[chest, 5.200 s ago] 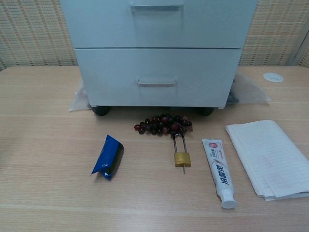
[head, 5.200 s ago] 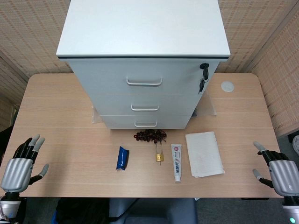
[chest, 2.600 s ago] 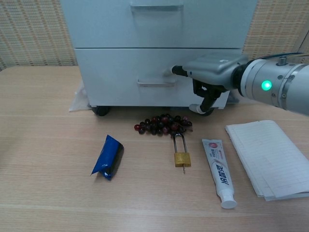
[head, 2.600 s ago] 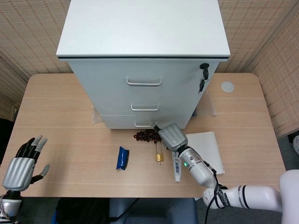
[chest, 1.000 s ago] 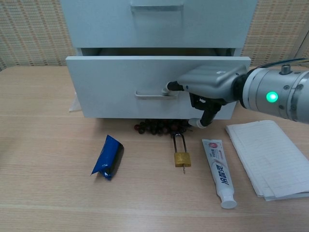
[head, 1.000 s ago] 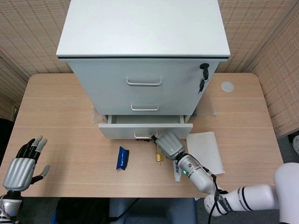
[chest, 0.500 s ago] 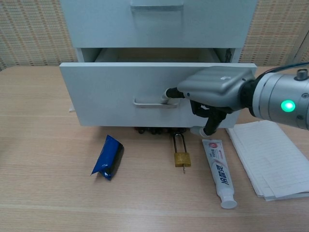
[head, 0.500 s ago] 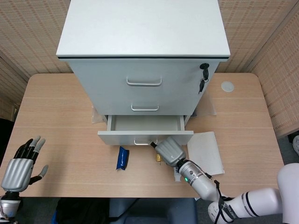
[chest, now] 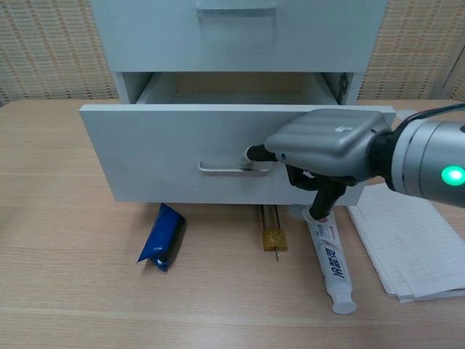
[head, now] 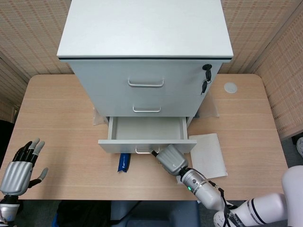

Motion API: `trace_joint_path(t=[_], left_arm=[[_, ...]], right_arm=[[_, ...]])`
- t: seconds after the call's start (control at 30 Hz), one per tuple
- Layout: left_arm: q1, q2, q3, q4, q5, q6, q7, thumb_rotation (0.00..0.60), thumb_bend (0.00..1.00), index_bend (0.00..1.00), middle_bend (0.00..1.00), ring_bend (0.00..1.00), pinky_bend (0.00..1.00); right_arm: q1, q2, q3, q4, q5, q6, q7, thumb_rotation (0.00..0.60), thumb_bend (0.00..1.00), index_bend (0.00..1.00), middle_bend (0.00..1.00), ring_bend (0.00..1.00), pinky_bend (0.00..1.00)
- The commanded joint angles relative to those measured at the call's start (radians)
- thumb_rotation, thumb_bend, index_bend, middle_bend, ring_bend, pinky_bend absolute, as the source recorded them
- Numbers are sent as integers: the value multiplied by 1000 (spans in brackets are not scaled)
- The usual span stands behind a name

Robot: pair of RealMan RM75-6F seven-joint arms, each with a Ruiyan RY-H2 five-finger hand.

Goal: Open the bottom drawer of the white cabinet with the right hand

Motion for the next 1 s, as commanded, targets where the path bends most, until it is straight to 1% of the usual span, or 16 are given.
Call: trace_joint_path(t=[0.03, 0.37, 0.47, 0.67, 0.83, 0.87, 1.0], left_arm=[[0, 0, 0, -1, 0, 0, 1, 600, 326, 57, 4, 37, 130], [3, 2, 2, -6, 5, 3, 5, 600, 326, 57, 4, 37, 130], [3, 3, 2, -8, 6, 4, 6, 600, 326, 57, 4, 37, 130], [5, 6, 0, -10, 8, 9, 3, 600, 327, 57, 4, 37, 130], [3, 6, 0, -7, 8, 6, -1, 600, 326, 57, 4, 37, 130], [3, 5, -1, -6, 7, 5, -1, 600, 326, 57, 4, 37, 130], [-1, 2, -5, -4, 5, 2, -2, 600, 327, 57, 4, 37, 130]], right_arm=[[-5, 5, -11, -19, -19, 9, -7, 600, 329, 154, 912, 984, 900], [-23, 30, -54, -92, -76, 19, -24, 600, 328, 154, 912, 984, 900], [-34, 40, -62, -107, -111, 29, -16, 600, 328, 154, 913, 984, 900], [-106, 86, -96, -127, -297, 96, 58, 600, 328, 169, 893, 977, 900], [-232, 198, -158, -148, -537, 238, 188, 600, 329, 223, 864, 938, 900], [-263, 222, -172, -145, -596, 276, 221, 600, 328, 238, 861, 930, 900], [-372, 292, -202, -108, -750, 417, 310, 600, 328, 285, 855, 906, 899]])
